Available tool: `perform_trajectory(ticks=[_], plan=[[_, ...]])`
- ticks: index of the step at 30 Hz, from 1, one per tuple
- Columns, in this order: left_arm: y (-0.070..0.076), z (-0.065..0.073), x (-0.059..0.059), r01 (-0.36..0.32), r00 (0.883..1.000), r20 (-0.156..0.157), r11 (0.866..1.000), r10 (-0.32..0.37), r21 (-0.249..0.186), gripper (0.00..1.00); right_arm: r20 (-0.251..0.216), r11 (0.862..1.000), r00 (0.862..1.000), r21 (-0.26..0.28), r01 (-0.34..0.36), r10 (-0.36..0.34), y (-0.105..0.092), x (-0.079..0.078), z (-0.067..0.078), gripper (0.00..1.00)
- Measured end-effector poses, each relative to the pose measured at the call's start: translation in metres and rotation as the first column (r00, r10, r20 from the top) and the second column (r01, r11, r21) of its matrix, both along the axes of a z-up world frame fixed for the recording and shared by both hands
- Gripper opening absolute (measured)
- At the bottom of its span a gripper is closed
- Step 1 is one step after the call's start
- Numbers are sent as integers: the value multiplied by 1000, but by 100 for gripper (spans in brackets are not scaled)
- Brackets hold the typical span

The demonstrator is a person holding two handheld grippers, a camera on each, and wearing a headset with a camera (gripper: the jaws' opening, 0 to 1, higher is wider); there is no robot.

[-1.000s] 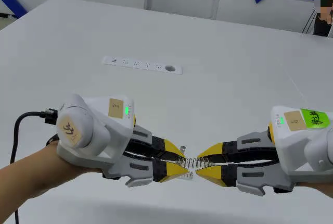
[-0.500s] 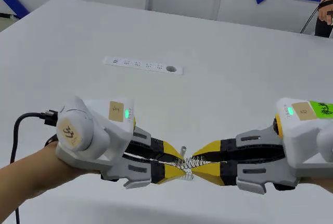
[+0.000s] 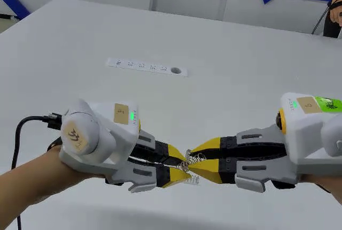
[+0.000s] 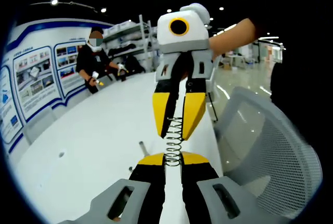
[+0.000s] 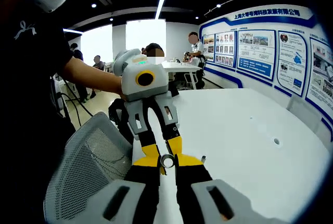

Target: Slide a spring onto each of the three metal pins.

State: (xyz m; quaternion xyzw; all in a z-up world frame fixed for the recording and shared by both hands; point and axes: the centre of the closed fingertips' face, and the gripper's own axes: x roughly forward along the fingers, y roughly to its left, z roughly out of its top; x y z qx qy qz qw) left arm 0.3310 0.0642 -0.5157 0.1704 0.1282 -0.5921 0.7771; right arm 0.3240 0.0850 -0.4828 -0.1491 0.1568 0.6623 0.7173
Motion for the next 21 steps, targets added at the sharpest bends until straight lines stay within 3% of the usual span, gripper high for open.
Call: perform_trajectory(ticks=[8, 14, 16, 18, 21], plan=[[-4, 1, -2, 3, 1000, -18, 1000, -3, -20, 10, -15, 1000, 1000, 22, -4, 4, 9, -3, 6, 11], [-2, -3, -1, -5, 999, -33, 1000, 5, -11, 10, -2, 1000, 1000, -11, -2, 2, 11, -1, 1, 11], [-1, -3, 0, -4, 1000, -22, 1000, 4, -12, 11, -2, 1000, 1000, -12, 0, 0, 12, 0, 1, 11], [-1, -3, -1, -6, 999, -44, 1000, 5, -20, 11, -6, 1000, 1000, -13, 0, 0, 13, 0, 1, 11], [1, -3, 2, -19, 999, -48, 1000, 18, -17, 12, -4, 1000, 1000, -12, 1, -1, 13, 2, 3, 11]])
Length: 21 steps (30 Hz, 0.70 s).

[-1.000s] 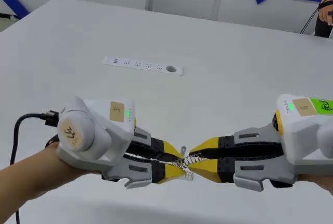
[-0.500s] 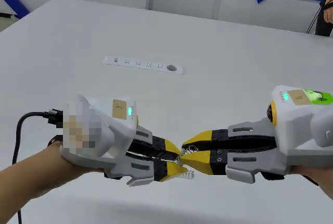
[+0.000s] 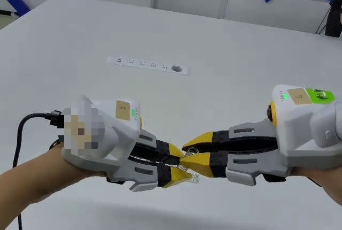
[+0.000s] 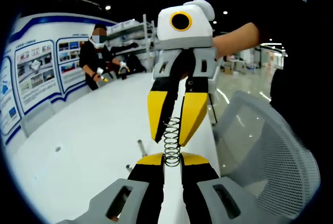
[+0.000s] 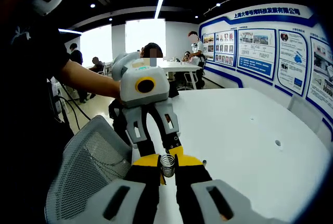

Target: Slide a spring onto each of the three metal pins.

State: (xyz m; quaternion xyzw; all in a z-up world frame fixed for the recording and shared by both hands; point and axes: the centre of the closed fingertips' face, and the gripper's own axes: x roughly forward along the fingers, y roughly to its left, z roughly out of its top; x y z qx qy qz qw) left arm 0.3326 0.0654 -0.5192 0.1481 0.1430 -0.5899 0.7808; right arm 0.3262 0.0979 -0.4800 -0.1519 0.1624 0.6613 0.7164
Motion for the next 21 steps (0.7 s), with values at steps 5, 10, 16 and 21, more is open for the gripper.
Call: perform_trajectory(ticks=[5, 10, 16, 21], plan=[[7, -6, 6, -31, 1000, -2, 999, 31, 24, 20, 8, 1000, 1000, 6, 19, -19, -3, 8, 5, 11], [13, -7, 10, -59, 998, -8, 998, 59, 27, 25, 17, 999, 999, -8, 48, -48, -12, 17, 3, 11], [23, -9, 13, -85, 996, -13, 996, 86, 38, 34, 29, 993, 993, -19, 114, -114, -27, 32, 2, 11], [30, -6, 16, -113, 993, -20, 993, 113, 26, 42, 15, 983, 983, -2, 184, -184, -39, 47, 4, 11]])
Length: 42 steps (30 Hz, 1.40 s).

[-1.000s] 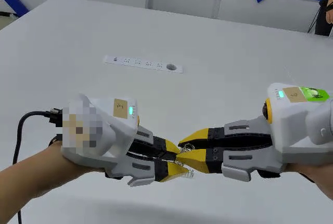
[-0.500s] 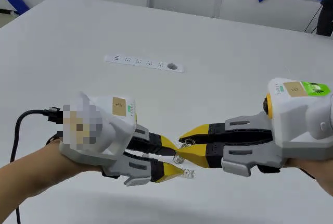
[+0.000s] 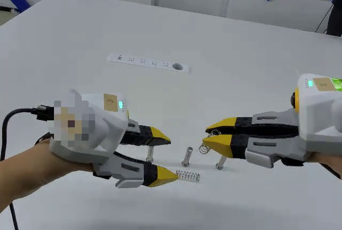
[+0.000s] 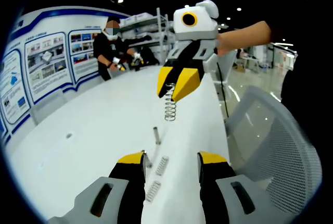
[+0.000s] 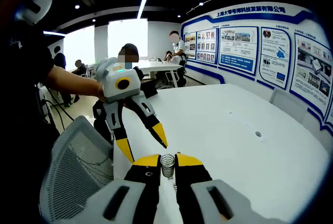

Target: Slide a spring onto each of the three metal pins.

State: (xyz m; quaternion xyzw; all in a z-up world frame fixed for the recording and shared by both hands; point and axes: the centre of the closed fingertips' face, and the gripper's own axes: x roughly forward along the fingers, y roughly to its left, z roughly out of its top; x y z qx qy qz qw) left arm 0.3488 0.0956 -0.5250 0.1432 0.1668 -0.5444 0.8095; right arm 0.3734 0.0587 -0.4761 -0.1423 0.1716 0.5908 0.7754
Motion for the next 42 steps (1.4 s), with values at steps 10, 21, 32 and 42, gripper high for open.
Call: perform_trajectory(ticks=[10, 21, 32, 42], plan=[[19, -3, 6, -41, 999, -20, 999, 41, 7, 55, -3, 994, 994, 7, 111, -111, -22, 29, 0, 11], [47, -5, 16, -134, 991, -27, 991, 135, 21, 70, -15, 968, 968, -18, 251, -251, -47, 62, -19, 11], [62, -7, 22, -203, 978, -52, 979, 203, 10, 82, -51, 943, 944, -90, 319, -325, -69, 73, -56, 11], [62, -9, 19, -196, 980, -46, 981, 196, 12, 97, -103, 932, 928, -90, 351, -359, -67, 78, -77, 11]])
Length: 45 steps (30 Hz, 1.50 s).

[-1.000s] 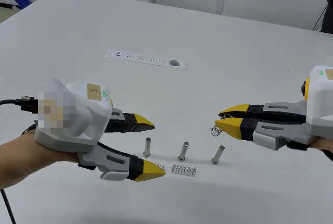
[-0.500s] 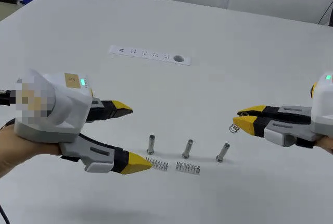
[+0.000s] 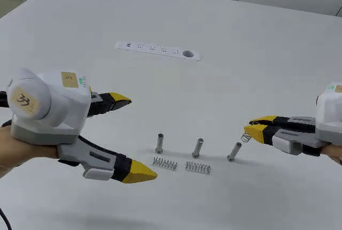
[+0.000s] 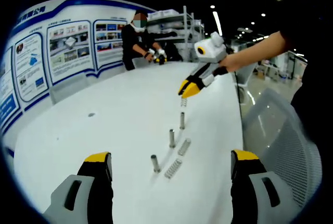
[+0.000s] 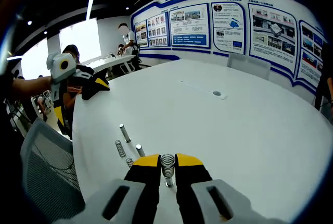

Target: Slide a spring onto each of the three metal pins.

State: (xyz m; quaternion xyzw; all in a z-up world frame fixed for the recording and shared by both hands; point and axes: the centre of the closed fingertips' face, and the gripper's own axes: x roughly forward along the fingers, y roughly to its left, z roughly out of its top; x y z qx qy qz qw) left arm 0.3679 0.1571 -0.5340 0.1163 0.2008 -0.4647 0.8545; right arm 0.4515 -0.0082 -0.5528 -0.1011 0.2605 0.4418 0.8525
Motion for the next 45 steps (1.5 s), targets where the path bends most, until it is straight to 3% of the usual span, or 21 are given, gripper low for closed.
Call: perform_trajectory(ticks=[4, 16, 34, 45], plan=[[4, 2, 1, -20, 1000, 1, 1000, 20, -20, 100, -19, 1000, 1000, 12, 12, -12, 2, 0, -5, 11], [7, -1, -2, -30, 1000, -11, 999, 29, -18, 99, -50, 999, 998, 1, 36, -36, 2, 5, -16, 11], [6, -3, -5, -35, 999, -25, 999, 35, -27, 98, -57, 999, 998, -45, 13, -16, 6, 0, -31, 12], [7, -3, -7, -41, 999, -29, 998, 40, -38, 97, -64, 997, 998, -82, 15, -20, 5, 1, -49, 12]])
